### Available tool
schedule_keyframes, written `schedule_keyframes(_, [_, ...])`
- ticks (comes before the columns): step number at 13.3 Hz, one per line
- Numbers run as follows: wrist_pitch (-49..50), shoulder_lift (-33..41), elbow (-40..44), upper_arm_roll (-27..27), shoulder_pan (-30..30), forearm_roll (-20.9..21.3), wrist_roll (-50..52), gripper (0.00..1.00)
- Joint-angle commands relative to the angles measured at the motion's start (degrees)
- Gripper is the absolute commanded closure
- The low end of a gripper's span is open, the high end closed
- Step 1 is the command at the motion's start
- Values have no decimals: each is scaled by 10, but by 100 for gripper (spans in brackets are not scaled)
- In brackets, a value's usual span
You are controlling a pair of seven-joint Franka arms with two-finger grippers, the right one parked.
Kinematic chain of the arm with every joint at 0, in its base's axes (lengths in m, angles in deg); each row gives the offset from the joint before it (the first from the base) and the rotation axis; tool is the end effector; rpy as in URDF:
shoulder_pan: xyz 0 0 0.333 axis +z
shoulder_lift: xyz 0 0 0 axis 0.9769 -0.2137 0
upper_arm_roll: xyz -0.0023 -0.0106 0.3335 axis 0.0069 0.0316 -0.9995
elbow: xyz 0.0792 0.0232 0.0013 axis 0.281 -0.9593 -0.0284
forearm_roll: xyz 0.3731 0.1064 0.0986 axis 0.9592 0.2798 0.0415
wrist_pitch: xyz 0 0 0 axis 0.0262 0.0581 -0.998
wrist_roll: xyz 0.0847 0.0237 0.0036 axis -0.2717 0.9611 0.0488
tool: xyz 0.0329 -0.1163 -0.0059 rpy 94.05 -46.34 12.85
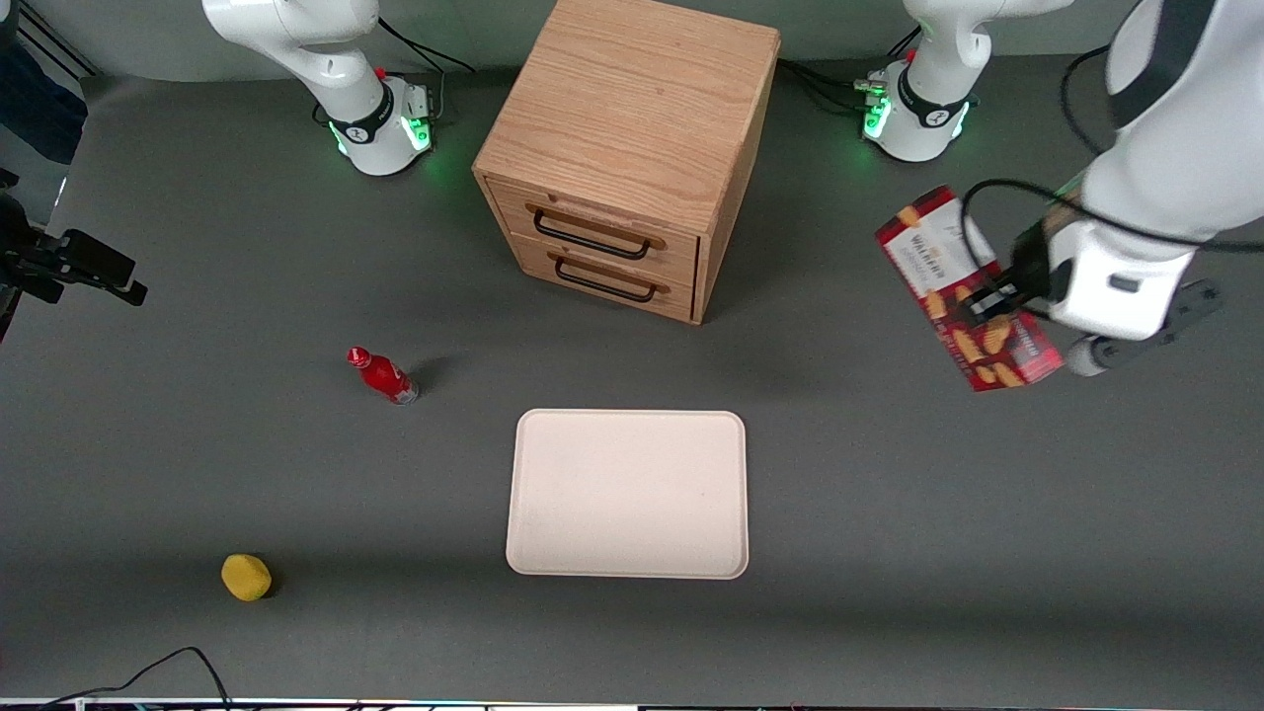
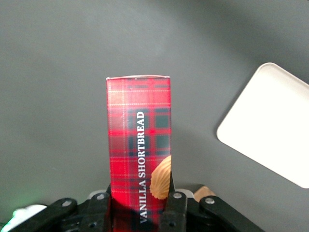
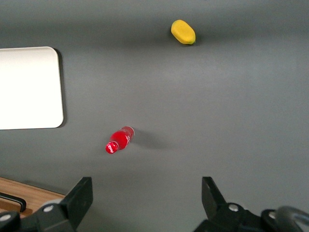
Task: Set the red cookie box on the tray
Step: 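Lift the cookie box and carry it toward the cream tray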
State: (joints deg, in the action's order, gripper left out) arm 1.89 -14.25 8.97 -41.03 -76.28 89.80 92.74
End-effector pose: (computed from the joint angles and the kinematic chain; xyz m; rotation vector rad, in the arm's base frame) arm 0.5963 -0.1770 0.5902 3.0188 0.8105 -0.1336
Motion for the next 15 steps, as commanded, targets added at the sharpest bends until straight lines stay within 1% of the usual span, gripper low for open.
schedule_keyframes(1, [-14, -69, 80, -1, -43, 3, 74, 100])
schedule_keyframes(5, [-91, -106, 83, -2, -90, 10, 142, 100])
schedule_keyframes(8, [-136, -134, 83, -4, -131, 47, 191, 100])
schedule_keyframes(10, [-176, -155, 83, -4, -146, 61, 218, 100])
schedule_keyframes(13, [-230, -183, 83, -5, -160, 81, 225, 100])
schedule_keyframes(15, [-266, -206, 83, -7, -175, 109, 226, 100])
